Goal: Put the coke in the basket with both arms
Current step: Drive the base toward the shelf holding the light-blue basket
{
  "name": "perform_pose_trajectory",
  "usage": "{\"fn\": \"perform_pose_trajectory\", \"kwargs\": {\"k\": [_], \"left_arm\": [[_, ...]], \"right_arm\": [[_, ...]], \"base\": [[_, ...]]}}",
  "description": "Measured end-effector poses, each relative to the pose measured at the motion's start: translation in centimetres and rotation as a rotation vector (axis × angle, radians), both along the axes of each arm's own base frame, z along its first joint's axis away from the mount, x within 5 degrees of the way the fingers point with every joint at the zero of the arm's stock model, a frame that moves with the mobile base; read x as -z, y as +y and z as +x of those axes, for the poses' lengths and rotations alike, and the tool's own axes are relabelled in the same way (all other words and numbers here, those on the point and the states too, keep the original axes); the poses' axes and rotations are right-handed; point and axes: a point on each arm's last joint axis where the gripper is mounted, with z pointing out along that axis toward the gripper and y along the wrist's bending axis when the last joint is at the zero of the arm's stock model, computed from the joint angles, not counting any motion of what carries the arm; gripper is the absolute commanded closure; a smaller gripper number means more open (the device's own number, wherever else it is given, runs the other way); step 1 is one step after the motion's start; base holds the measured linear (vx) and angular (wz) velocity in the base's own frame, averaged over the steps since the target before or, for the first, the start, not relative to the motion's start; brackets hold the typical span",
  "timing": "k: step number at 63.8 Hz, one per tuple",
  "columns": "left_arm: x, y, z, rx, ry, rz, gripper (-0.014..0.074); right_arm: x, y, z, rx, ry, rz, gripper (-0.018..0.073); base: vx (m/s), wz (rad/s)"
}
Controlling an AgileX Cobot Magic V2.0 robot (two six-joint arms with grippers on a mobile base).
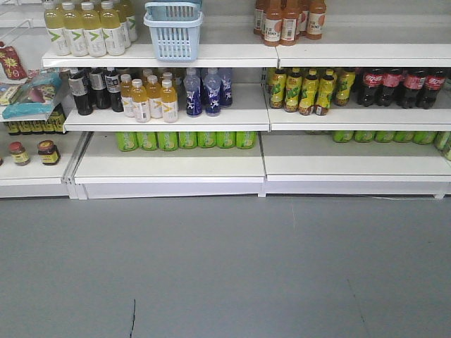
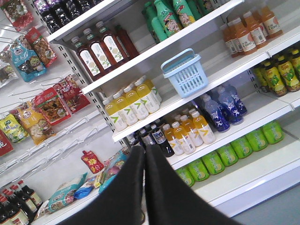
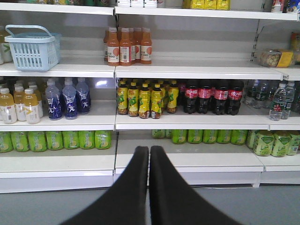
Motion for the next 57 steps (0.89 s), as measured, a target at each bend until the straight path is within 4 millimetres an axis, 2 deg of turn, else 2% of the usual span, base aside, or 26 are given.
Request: {"fn": "perform_pose_trajectory", "kwargs": {"k": [57], "left_arm": [[0.00,0.00,0.00,0.000,0.000,0.000,0.0602]], "right_arm": [[0.00,0.00,0.00,0.000,0.000,0.000,0.0564]], "base": [[0.00,0.00]]}}
